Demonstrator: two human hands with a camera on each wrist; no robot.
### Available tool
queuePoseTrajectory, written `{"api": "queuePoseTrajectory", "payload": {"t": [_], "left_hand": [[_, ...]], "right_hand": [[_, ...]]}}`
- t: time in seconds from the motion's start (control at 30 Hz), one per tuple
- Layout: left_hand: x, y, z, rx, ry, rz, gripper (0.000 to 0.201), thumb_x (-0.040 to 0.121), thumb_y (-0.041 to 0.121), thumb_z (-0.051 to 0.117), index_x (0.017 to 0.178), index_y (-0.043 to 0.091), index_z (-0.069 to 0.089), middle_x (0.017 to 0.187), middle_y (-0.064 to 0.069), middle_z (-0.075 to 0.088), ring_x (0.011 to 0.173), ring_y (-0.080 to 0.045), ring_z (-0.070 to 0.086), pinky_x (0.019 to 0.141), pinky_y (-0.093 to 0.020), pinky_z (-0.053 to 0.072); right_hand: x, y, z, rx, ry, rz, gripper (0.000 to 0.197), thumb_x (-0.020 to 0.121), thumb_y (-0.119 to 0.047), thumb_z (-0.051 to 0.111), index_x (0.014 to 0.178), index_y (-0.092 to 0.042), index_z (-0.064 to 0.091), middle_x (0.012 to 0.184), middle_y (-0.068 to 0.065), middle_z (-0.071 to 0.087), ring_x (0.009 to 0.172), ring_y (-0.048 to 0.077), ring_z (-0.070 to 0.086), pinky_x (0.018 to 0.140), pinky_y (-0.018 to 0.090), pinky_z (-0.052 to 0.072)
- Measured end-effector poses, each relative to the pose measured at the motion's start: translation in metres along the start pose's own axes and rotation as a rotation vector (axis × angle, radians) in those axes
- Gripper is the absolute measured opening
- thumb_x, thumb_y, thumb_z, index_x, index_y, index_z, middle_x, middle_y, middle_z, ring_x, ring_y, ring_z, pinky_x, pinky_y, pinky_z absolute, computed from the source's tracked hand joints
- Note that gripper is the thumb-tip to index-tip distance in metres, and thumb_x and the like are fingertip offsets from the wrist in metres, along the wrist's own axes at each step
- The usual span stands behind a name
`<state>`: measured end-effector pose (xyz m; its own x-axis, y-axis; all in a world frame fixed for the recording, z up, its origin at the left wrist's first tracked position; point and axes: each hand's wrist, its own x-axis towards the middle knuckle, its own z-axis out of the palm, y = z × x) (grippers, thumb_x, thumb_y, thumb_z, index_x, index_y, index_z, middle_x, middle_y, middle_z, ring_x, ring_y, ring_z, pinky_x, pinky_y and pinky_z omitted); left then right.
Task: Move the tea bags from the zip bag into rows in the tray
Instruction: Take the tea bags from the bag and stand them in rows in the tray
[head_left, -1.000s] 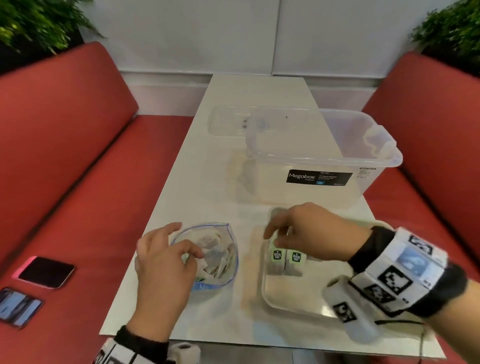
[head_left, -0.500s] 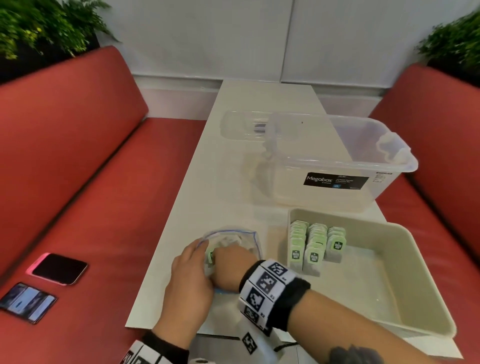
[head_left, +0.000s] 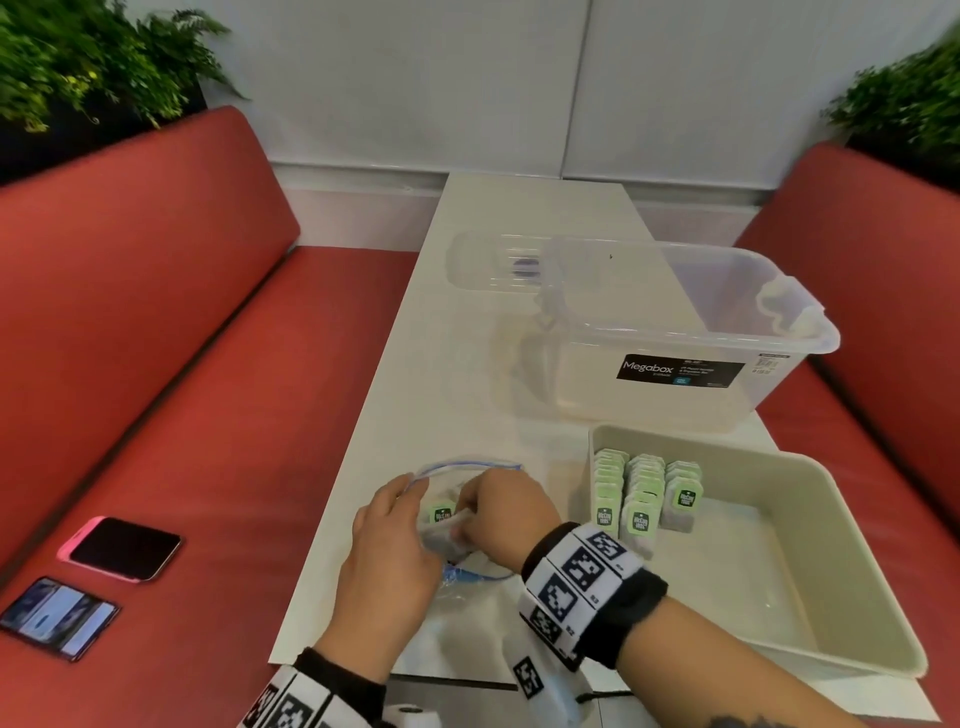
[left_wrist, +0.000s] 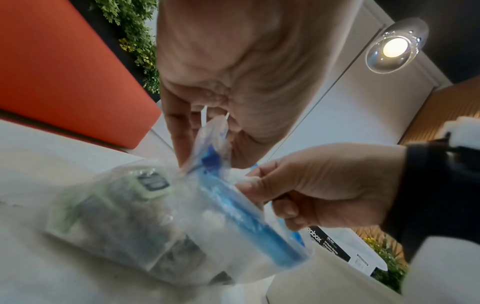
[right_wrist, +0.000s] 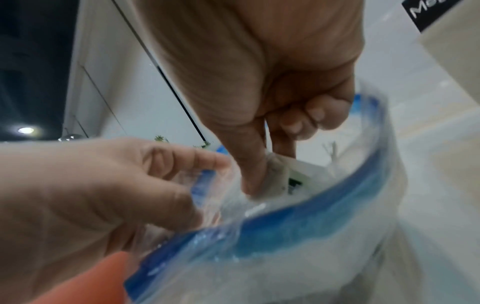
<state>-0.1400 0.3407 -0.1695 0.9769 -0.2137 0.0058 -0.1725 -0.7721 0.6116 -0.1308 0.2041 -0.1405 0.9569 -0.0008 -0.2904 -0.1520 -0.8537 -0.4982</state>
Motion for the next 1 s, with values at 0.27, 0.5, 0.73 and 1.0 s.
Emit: {"api": "queuePoseTrajectory", "payload": {"t": [0.27, 0.5, 0.73, 1.0], "left_hand": [[0.013, -0.003, 0.004, -0.094, 0.003, -0.009, 0.063, 0.079, 0.005, 0.06, 0.136, 0.026, 0.045, 0.147, 0.003, 0.031, 0.134, -0.017, 0.029, 0.104, -0.021, 0.024], [0.01, 0.024, -0.01, -0.489, 0.239, 0.052, 0.038, 0.093, 0.037, 0.049, 0.129, 0.025, 0.048, 0.128, 0.015, 0.046, 0.119, -0.004, 0.04, 0.096, -0.018, 0.03], [0.024, 0.041, -0.01, -0.874, 0.109, -0.02, 0.019, 0.085, 0.02, 0.063, 0.103, 0.025, 0.061, 0.089, -0.001, 0.072, 0.083, -0.01, 0.069, 0.076, -0.025, 0.052], [0.032, 0.04, 0.002, -0.938, 0.174, -0.084, 0.019, 0.09, 0.009, 0.058, 0.097, 0.027, 0.058, 0.094, -0.007, 0.069, 0.082, -0.018, 0.07, 0.063, -0.02, 0.056]], "right_hand": [[-0.002, 0.022, -0.021, 0.24, 0.224, -0.018, 0.008, 0.077, -0.02, 0.071, 0.085, -0.019, 0.071, 0.07, -0.005, 0.057, 0.072, 0.012, 0.053, 0.056, 0.017, 0.036], [0.001, 0.028, -0.036, 0.622, 0.215, -0.04, 0.011, 0.075, -0.017, 0.077, 0.078, -0.022, 0.067, 0.07, 0.002, 0.062, 0.06, 0.008, 0.053, 0.063, 0.023, 0.043], [-0.01, 0.025, -0.059, 0.811, 0.134, -0.103, 0.018, 0.072, -0.009, 0.079, 0.083, -0.015, 0.066, 0.052, -0.003, 0.053, 0.037, -0.001, 0.043, 0.043, 0.009, 0.033], [-0.01, 0.033, -0.048, 0.821, 0.091, -0.12, 0.048, 0.066, 0.011, 0.075, 0.094, -0.025, 0.06, 0.067, -0.002, 0.062, 0.058, 0.01, 0.059, 0.065, 0.025, 0.05]]}}
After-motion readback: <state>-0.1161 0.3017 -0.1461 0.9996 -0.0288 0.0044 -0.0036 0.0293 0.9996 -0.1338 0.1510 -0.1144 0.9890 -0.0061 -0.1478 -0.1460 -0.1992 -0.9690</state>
